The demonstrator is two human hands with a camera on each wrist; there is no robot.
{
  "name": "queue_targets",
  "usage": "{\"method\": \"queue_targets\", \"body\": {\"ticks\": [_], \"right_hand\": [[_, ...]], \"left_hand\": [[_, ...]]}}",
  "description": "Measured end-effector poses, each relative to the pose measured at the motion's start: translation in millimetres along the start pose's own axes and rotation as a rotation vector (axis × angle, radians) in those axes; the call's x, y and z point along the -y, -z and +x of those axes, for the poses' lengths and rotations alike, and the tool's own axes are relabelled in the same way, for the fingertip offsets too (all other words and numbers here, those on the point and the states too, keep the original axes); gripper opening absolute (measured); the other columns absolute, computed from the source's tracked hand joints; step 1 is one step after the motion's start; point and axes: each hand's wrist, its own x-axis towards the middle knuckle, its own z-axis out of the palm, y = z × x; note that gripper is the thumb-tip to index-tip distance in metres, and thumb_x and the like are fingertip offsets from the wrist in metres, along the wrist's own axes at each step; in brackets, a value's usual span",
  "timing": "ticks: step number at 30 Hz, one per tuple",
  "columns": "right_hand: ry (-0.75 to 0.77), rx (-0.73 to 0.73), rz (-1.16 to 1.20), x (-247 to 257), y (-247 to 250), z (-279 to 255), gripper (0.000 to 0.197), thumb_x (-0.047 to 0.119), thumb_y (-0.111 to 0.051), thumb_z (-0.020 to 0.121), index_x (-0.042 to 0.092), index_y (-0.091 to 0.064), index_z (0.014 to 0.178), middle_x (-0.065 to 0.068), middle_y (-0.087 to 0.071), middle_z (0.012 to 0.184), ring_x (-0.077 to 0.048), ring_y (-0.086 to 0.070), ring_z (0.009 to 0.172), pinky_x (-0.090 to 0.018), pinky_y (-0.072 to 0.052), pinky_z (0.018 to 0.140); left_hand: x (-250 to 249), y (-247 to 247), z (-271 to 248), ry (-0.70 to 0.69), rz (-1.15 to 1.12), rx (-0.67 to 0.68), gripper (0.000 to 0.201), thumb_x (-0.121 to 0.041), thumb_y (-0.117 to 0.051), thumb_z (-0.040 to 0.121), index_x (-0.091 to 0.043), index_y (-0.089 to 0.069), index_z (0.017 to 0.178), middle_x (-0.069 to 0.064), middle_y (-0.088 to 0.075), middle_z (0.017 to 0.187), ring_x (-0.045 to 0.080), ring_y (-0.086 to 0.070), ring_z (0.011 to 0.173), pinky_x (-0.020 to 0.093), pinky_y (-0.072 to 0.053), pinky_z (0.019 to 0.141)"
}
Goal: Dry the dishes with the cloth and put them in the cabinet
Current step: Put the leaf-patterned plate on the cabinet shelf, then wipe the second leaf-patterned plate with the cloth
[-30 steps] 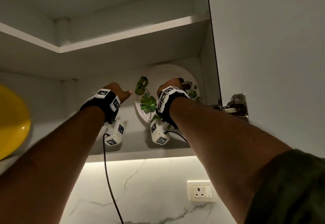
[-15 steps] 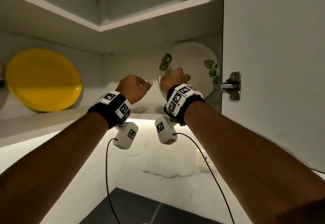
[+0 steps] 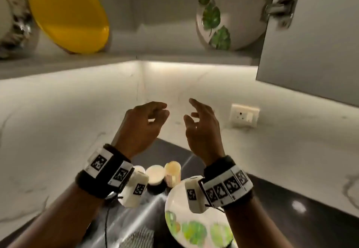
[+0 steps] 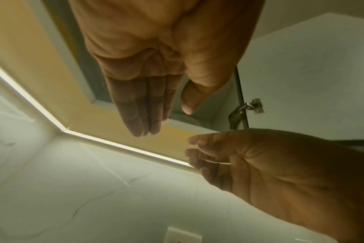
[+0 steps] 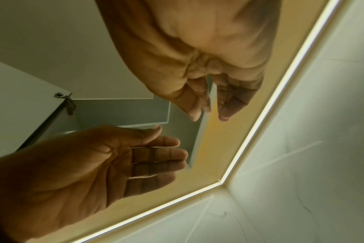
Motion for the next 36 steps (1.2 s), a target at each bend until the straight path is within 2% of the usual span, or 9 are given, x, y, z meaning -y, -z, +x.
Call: {"method": "queue_targets", "body": {"ticks": [4, 12, 17, 21, 24, 28, 31, 33, 36], "right_hand": [[-0.113, 0.106, -0.023, -49, -19, -63, 0.043, 0.015, -0.058, 0.099, 0.024, -0.055, 0.142, 0.003, -0.056, 0.138, -0.007, -0.062, 0.110, -0.034, -0.054, 0.100], [-0.322, 0.199, -0.099, -114, -53, -168, 0.033, 0.010, -0.062, 0.096, 0.020, -0.068, 0.127, 0.005, -0.067, 0.127, -0.010, -0.066, 0.099, -0.034, -0.055, 0.095], [-0.448, 0.300, -0.100, -125, -83, -221, 0.033, 0.007, -0.060, 0.095, 0.021, -0.071, 0.123, 0.005, -0.068, 0.124, -0.010, -0.064, 0.101, -0.025, -0.050, 0.094], [-0.508, 0.390, -0.088, -129, -104, -249, 0.030, 0.010, -0.061, 0.096, 0.022, -0.071, 0.122, 0.007, -0.067, 0.114, 0.002, -0.061, 0.089, -0.004, -0.041, 0.079], [-0.514, 0.431, -0.092, -127, -113, -256, 0.030, 0.011, -0.062, 0.096, 0.021, -0.070, 0.123, 0.006, -0.068, 0.110, 0.007, -0.059, 0.086, -0.001, -0.040, 0.076], [-0.493, 0.487, -0.098, -130, -131, -255, 0.031, 0.011, -0.063, 0.095, 0.020, -0.069, 0.124, 0.004, -0.070, 0.117, -0.002, -0.064, 0.095, -0.008, -0.047, 0.087], [-0.449, 0.574, -0.094, -130, -140, -258, 0.038, 0.013, -0.067, 0.093, 0.021, -0.065, 0.131, 0.004, -0.067, 0.122, -0.008, -0.064, 0.105, -0.017, -0.051, 0.091], [-0.412, 0.648, -0.051, -131, -142, -262, 0.052, 0.016, -0.071, 0.090, 0.023, -0.059, 0.140, 0.004, -0.062, 0.132, -0.007, -0.059, 0.119, -0.011, -0.046, 0.095], [-0.287, 0.855, -0.089, -141, -138, -265, 0.087, 0.033, -0.079, 0.080, 0.036, -0.035, 0.155, 0.004, -0.038, 0.160, -0.007, -0.031, 0.149, -0.023, -0.025, 0.121]], "left_hand": [[35, -39, -60, 0.067, -0.043, 0.108, 0.027, -0.030, -0.069, 0.096, -0.022, -0.073, 0.121, -0.009, -0.077, 0.110, -0.005, -0.069, 0.099, 0.000, -0.046, 0.082], [137, -97, -185, 0.300, -0.060, 0.429, 0.027, -0.039, -0.068, 0.094, -0.021, -0.074, 0.112, -0.007, -0.078, 0.100, 0.004, -0.072, 0.091, 0.034, -0.060, 0.085], [191, -90, -254, 0.422, 0.194, 0.600, 0.028, -0.032, -0.069, 0.094, -0.018, -0.072, 0.118, 0.007, -0.076, 0.112, 0.028, -0.069, 0.108, 0.035, -0.050, 0.091], [226, -81, -297, 0.515, 0.237, 0.578, 0.042, -0.028, -0.071, 0.092, -0.010, -0.065, 0.129, 0.014, -0.069, 0.126, 0.034, -0.062, 0.118, 0.039, -0.045, 0.102], [247, -80, -320, 0.544, 0.331, 0.592, 0.062, -0.038, -0.072, 0.089, -0.005, -0.053, 0.138, 0.018, -0.060, 0.134, 0.040, -0.055, 0.123, 0.047, -0.040, 0.108], [263, -84, -326, 0.585, 0.353, 0.641, 0.083, -0.055, -0.068, 0.088, -0.012, -0.037, 0.152, 0.019, -0.051, 0.140, 0.039, -0.046, 0.130, 0.047, -0.035, 0.114], [258, -84, -321, 0.595, 0.291, 0.685, 0.065, -0.047, -0.069, 0.089, -0.015, -0.049, 0.142, 0.015, -0.058, 0.130, 0.035, -0.053, 0.124, 0.044, -0.043, 0.106], [253, -83, -317, 0.562, 0.254, 0.676, 0.042, -0.036, -0.066, 0.092, -0.016, -0.061, 0.129, 0.011, -0.064, 0.122, 0.032, -0.060, 0.117, 0.042, -0.047, 0.098], [233, -78, -305, 0.491, 0.046, 0.530, 0.039, -0.032, -0.065, 0.087, -0.017, -0.071, 0.121, 0.004, -0.071, 0.110, 0.021, -0.066, 0.104, 0.037, -0.051, 0.092]]}}
